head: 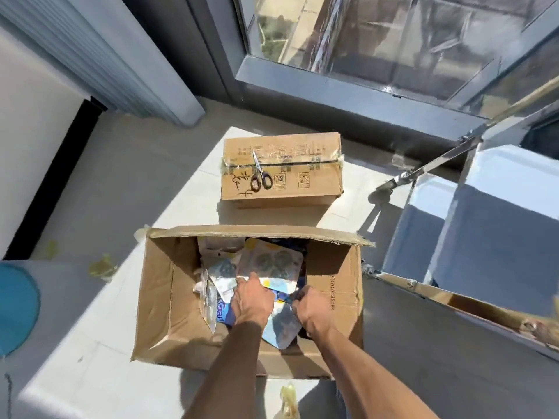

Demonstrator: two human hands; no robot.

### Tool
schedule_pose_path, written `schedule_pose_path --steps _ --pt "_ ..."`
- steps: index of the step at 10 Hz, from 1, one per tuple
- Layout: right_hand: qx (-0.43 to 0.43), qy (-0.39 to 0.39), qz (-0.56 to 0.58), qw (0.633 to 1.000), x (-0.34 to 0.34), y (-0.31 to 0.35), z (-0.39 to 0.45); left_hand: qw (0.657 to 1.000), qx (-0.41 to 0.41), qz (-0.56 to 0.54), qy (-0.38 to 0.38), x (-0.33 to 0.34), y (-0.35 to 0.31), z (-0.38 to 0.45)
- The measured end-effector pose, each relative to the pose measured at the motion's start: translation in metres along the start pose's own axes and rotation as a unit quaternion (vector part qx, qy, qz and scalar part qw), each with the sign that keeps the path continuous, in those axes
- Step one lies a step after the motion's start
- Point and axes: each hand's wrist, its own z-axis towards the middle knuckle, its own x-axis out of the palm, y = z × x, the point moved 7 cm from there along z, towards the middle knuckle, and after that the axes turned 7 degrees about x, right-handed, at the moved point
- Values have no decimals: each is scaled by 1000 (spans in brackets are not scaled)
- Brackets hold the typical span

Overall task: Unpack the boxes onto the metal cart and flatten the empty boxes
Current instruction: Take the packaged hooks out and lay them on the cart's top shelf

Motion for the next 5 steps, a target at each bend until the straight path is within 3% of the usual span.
schedule_pose_path --steps 1,3,5 --pt "29 26 26 999 31 -6 27 1000 -12 -7 16 34 17 28" --pt "101 21 51 993 105 -32 45 981 -130 -111 91 100 64 24" --pt "99 31 -65 992 127 -23 40 931 -242 -272 39 100 93 23"
